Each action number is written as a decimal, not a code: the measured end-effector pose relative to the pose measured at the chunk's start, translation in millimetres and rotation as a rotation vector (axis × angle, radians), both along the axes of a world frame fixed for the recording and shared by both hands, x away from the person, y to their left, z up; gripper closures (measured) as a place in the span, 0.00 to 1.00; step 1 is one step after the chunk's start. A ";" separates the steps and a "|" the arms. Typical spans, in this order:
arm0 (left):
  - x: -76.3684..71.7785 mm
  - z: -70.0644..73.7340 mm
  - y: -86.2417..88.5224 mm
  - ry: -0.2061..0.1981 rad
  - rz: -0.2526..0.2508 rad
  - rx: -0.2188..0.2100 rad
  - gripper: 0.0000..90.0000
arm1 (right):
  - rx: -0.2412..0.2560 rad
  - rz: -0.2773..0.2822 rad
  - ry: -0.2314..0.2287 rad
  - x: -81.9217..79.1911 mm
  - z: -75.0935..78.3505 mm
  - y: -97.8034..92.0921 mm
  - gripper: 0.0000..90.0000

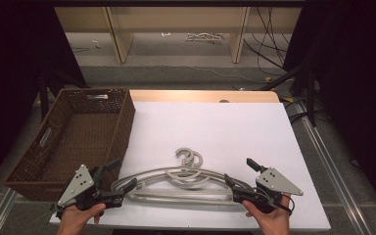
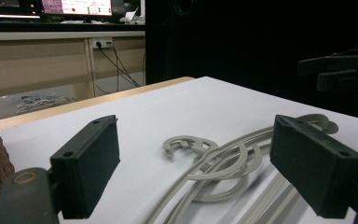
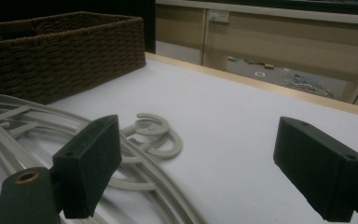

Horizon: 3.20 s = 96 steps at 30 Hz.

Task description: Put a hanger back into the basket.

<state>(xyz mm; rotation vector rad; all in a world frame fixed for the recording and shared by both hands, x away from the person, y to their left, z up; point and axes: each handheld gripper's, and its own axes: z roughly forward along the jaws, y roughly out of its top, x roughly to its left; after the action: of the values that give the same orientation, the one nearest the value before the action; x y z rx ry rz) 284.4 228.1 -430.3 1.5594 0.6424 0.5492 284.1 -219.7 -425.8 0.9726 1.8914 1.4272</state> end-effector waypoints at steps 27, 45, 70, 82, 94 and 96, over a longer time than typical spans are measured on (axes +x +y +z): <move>-0.6 -1.9 -4.0 0.024 -0.015 -0.005 0.17 | -0.152 0.124 0.026 15.1 12.0 9.4 0.31; 0.8 -2.4 -4.2 0.024 -0.017 0.011 0.17 | -0.506 0.301 0.307 62.9 7.6 38.9 0.53; 0.1 -2.4 -9.0 0.038 -0.039 0.037 0.17 | -0.577 0.410 0.502 107.8 -15.3 71.8 0.70; 0.1 -2.2 -9.8 0.039 -0.040 0.032 0.17 | -0.546 0.415 0.577 119.1 -23.9 78.4 0.76; 1.1 -2.8 -9.4 0.052 -0.043 0.042 0.17 | -0.597 0.489 0.533 119.0 -23.3 82.2 0.86; 1.9 -3.4 -9.6 0.051 -0.048 0.036 0.17 | -0.626 0.500 0.512 117.7 -21.5 83.7 0.87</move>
<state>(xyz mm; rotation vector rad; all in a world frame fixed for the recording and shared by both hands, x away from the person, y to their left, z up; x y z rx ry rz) 286.4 218.5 -433.7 1.6227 0.6352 0.4891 401.8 -136.0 -447.2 0.6015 2.8679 0.7280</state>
